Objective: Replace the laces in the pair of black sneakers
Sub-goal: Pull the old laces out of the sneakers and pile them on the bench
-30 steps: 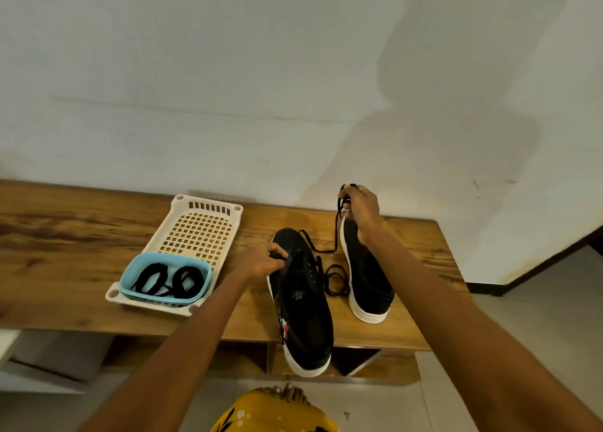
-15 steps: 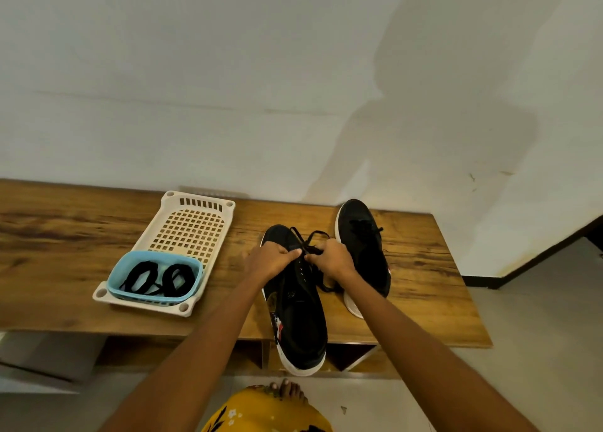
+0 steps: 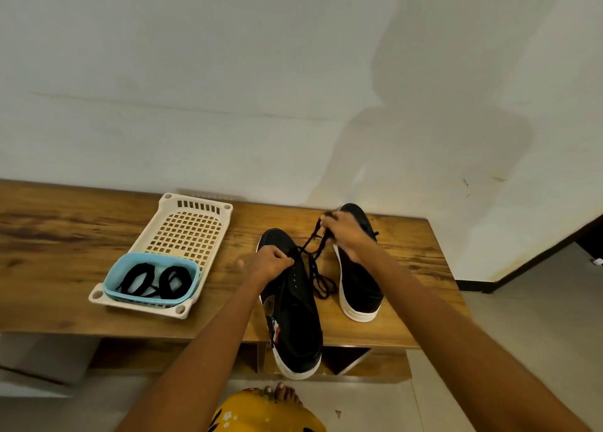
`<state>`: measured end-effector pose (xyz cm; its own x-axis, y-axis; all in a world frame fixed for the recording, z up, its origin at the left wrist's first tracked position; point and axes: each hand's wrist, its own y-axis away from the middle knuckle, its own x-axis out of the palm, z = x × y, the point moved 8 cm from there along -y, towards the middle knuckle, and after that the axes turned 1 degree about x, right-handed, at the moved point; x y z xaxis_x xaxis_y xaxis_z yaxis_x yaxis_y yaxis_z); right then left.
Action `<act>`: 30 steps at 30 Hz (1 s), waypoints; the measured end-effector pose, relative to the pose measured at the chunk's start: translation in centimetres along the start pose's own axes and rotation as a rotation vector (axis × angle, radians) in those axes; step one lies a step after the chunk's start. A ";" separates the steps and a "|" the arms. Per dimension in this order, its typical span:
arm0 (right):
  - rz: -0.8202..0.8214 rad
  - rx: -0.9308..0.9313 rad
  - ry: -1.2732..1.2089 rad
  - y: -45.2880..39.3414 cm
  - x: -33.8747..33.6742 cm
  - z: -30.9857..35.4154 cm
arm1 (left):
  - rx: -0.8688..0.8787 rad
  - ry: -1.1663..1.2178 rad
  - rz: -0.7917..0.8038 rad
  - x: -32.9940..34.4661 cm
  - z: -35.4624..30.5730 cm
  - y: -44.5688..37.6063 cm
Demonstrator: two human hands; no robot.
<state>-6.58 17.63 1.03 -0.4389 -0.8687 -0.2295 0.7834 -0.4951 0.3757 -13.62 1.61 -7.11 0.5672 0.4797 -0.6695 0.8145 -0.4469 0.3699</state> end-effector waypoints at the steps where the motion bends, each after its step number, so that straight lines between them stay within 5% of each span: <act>1: -0.018 -0.030 -0.064 -0.1 -0.8 1.2 | 0.011 -0.009 -0.013 -0.1 -0.1 0.0; 8: -0.168 -0.218 -0.280 0.5 -3.7 5.3 | 0.351 -0.339 -0.039 -0.4 -4.2 1.2; 10: -0.237 -0.165 -0.136 0.0 -3.9 3.4 | 0.447 -0.305 -0.046 -0.8 -5.0 1.8; 13: -0.187 -0.042 0.472 -0.7 -2.8 -0.5 | 0.515 -0.252 -0.043 -1.4 -5.8 2.4; 17: -0.363 -0.193 0.658 2.0 -0.4 -2.3 | 0.439 -0.057 -0.087 -2.0 -5.6 2.1; 22: -0.138 -0.207 0.535 2.3 5.4 -5.5 | 0.307 0.090 -0.147 -2.3 -4.8 1.3; 25: -0.132 -0.145 0.339 1.9 5.8 -5.5 | 0.299 0.104 -0.135 -2.5 -4.7 1.4; 30: -0.180 -0.172 0.385 1.1 4.7 -3.9 | 0.321 0.167 -0.004 -1.4 -3.8 1.1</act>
<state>-6.04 13.11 -3.18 -0.4047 -0.6843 -0.6065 0.7855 -0.5997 0.1526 -13.09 3.35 -3.33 0.5980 0.5865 -0.5462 0.7519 -0.6465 0.1290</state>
